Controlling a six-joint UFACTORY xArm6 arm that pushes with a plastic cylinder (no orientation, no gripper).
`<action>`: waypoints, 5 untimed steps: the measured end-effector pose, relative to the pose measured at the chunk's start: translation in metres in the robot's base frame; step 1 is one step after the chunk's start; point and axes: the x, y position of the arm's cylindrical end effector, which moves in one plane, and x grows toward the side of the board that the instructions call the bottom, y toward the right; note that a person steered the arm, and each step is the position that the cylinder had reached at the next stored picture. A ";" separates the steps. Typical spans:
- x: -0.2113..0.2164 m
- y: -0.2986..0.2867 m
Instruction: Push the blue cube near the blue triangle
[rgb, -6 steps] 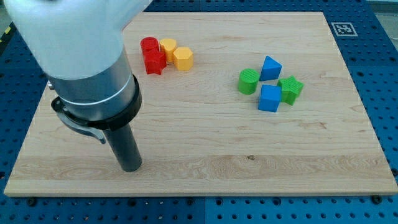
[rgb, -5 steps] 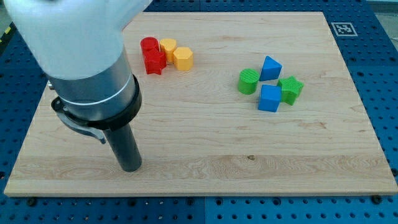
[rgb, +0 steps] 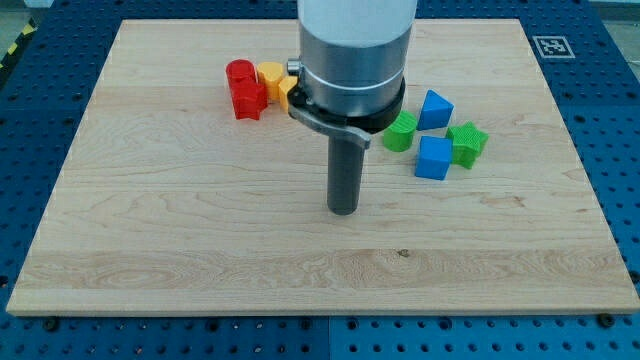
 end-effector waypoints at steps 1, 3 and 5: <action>0.000 0.009; -0.005 0.074; -0.031 0.089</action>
